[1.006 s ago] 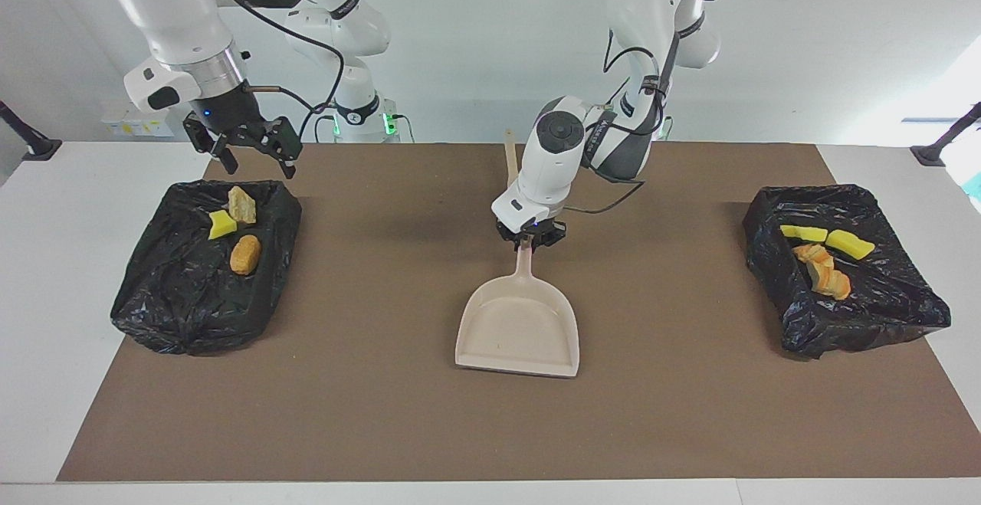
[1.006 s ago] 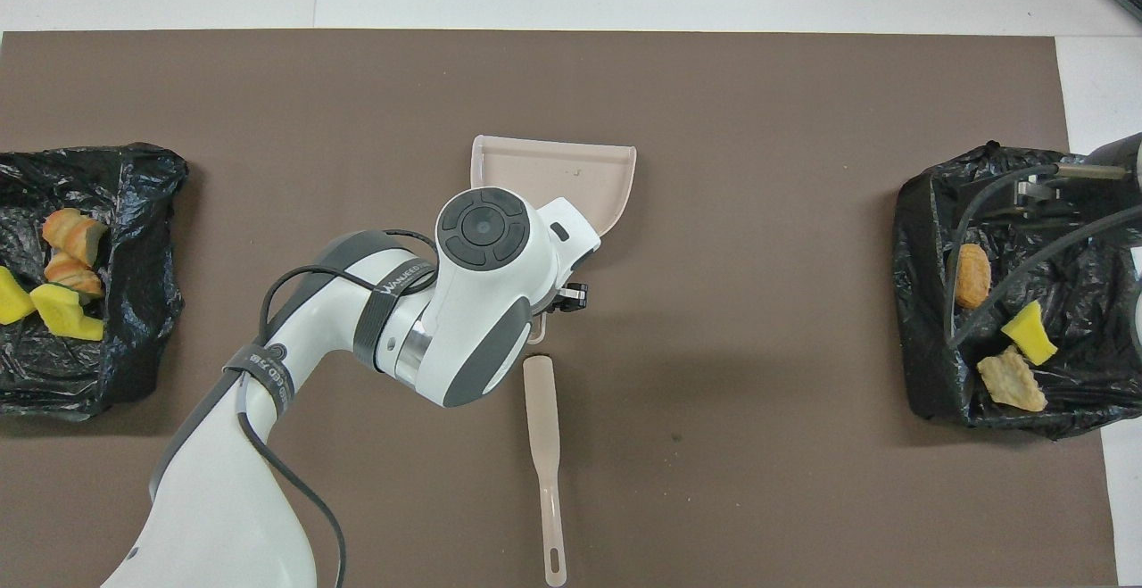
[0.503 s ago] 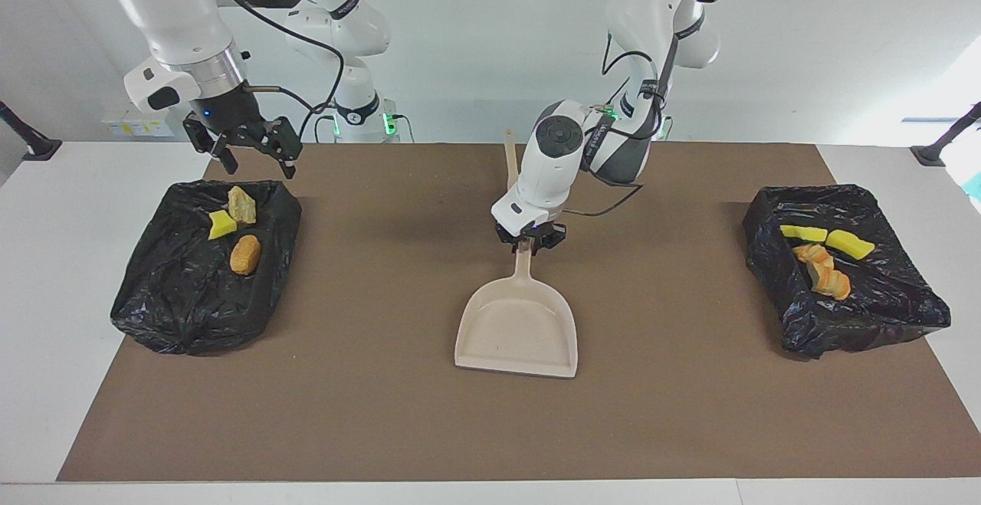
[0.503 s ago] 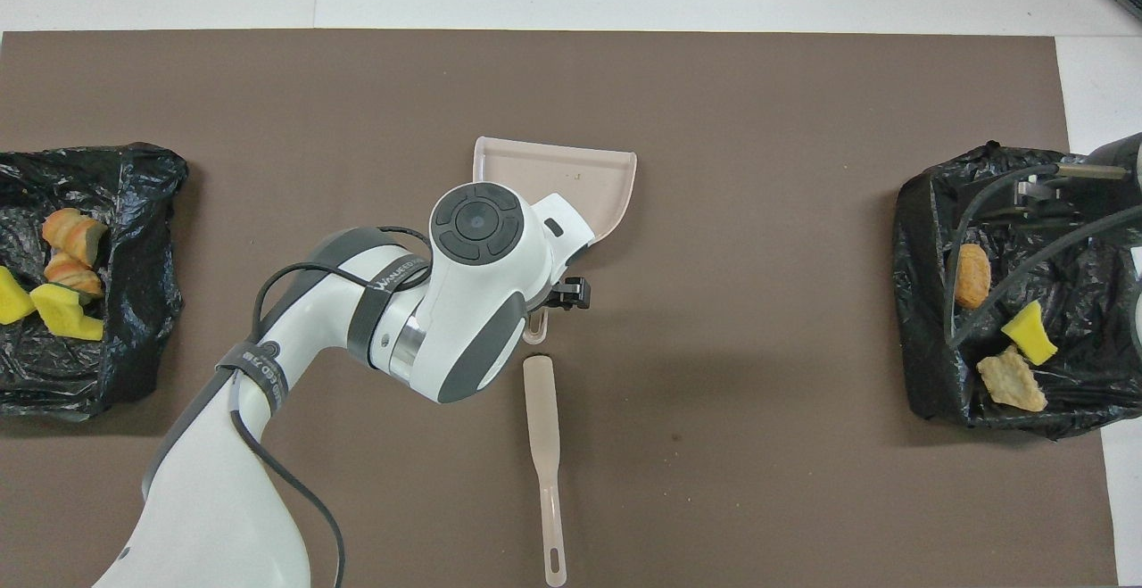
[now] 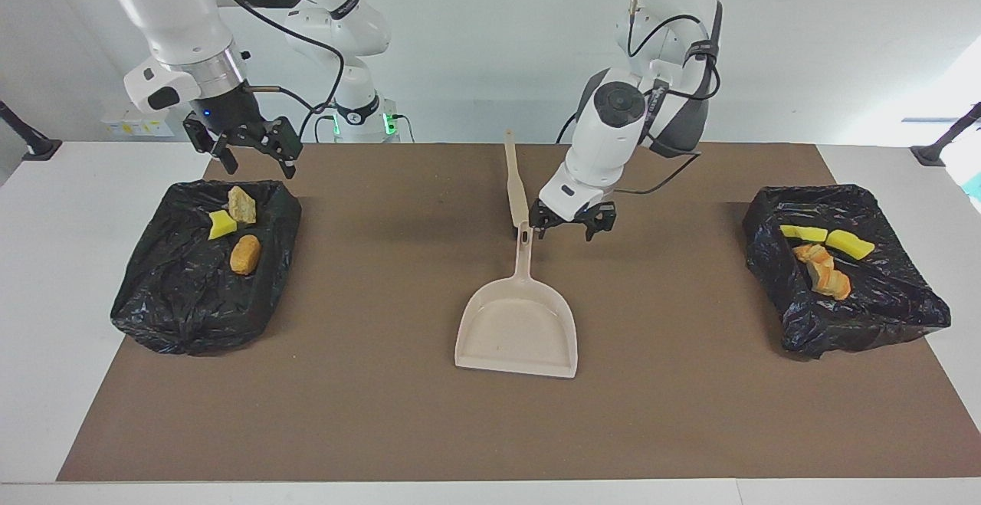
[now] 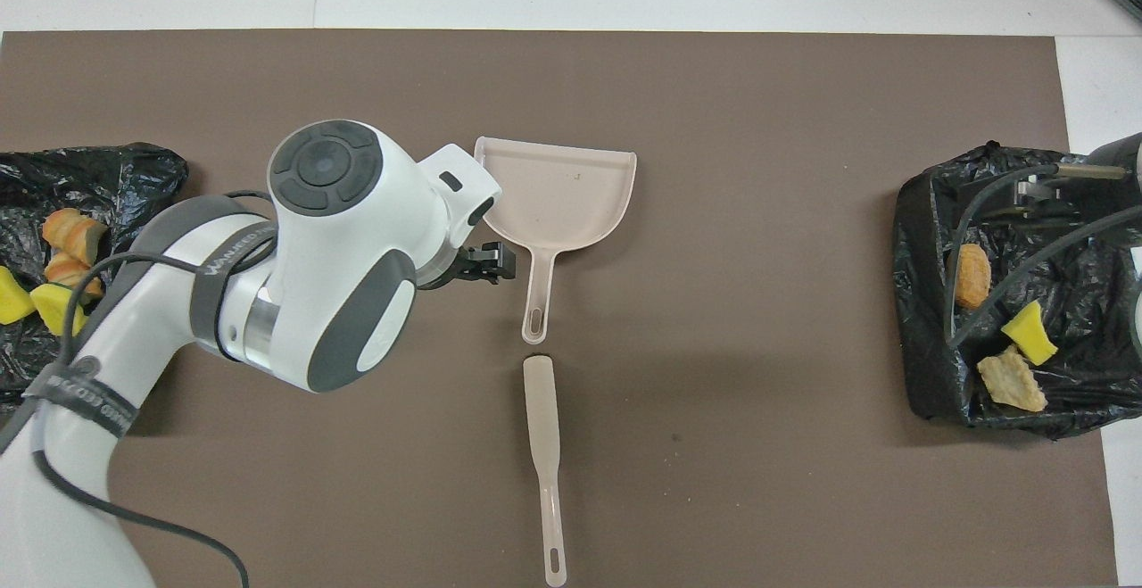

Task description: Sweep and dump trash in bin

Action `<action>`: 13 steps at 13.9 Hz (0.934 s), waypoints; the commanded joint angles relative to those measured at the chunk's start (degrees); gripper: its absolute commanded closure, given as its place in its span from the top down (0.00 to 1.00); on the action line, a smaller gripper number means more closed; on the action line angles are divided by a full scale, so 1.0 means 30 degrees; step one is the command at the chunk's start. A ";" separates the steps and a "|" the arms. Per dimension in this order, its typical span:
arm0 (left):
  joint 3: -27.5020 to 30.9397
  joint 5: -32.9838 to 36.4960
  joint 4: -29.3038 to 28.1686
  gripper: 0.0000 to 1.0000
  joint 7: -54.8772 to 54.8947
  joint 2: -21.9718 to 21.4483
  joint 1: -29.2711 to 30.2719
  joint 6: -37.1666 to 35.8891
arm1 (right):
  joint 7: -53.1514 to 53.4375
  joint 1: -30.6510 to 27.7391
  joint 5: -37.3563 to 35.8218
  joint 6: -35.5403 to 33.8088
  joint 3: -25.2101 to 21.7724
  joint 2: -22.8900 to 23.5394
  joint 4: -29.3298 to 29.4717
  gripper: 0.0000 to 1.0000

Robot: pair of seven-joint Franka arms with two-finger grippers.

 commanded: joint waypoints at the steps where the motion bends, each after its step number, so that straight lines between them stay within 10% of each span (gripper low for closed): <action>1: -0.0091 -0.0225 -0.0474 1.00 0.2621 -0.1229 0.1512 -0.1343 | 0.0174 -0.0160 0.0212 0.0082 0.0107 -0.0241 -0.0319 1.00; 13: -0.0032 0.0010 -0.0093 1.00 0.9313 -0.4861 0.7638 -0.5360 | 0.0174 -0.0160 0.0212 0.0082 0.0107 -0.0241 -0.0319 1.00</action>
